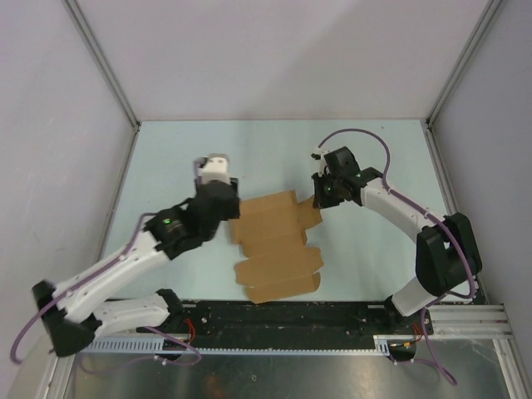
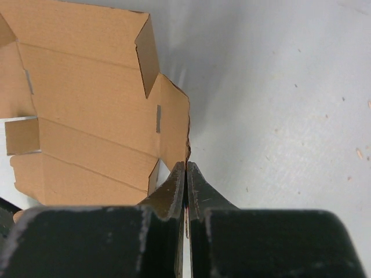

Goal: Fold the paper box

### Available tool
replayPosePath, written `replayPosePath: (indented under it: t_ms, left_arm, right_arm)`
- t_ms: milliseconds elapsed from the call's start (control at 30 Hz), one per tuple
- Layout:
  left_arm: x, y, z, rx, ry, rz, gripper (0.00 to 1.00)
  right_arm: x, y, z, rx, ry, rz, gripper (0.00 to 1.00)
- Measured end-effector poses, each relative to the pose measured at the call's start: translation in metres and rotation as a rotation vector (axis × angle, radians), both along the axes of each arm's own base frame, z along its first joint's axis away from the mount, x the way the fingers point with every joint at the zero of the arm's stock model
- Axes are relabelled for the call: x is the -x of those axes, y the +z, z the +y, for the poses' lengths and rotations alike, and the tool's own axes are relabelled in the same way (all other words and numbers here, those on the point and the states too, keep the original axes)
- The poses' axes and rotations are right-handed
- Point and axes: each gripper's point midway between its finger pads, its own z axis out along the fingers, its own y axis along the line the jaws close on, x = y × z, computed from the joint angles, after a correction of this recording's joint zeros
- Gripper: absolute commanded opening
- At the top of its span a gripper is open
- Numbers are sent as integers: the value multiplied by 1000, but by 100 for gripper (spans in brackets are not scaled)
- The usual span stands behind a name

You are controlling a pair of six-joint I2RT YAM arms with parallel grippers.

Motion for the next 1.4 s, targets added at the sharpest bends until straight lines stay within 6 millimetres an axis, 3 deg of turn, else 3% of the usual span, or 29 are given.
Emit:
replayPosePath:
  t_ms: [67,167,300,467,567,600,633,667,833,967,1067,1200,1300,1400]
  left_arm:
    - [-2,10,22,82,29,-14,60]
    - [0,25,35,169,19,-34,61]
    - [1,33,33,219,-32,-35,61]
    - [4,23,25,238,-90,3,62]
    - [6,8,23,238,-115,33,62]
    - [7,3,22,240,-123,44,62]
    - [9,-3,21,243,-132,54,62]
    - [10,-7,21,245,-135,60,62]
    - [15,-31,25,266,-141,89,63]
    - [12,-43,29,287,-119,94,63]
    - [3,-51,31,294,-94,105,63]
    - [-16,-61,29,306,-65,116,62]
    - [-27,-67,26,320,-53,126,61]
    - [-36,-71,23,331,-51,126,60]
  right_arm:
    - [-2,3,4,-15,56,-22,0]
    - [-7,9,13,-42,171,-44,0]
    - [-23,16,30,-51,353,-76,0]
    - [-40,11,44,-9,537,-59,0]
    - [-51,8,50,6,632,-49,19]
    - [-54,8,51,11,656,-50,35]
    - [-55,9,50,16,669,-50,64]
    - [-57,9,50,27,687,-51,73]
    - [-67,14,50,66,698,-72,79]
    - [-69,16,49,3,580,-62,79]
    - [-67,22,26,-11,362,-47,79]
    - [-55,50,-7,-32,10,-37,80]
    - [-25,61,-21,-69,-203,-29,83]
    - [22,46,-32,-90,-362,23,83]
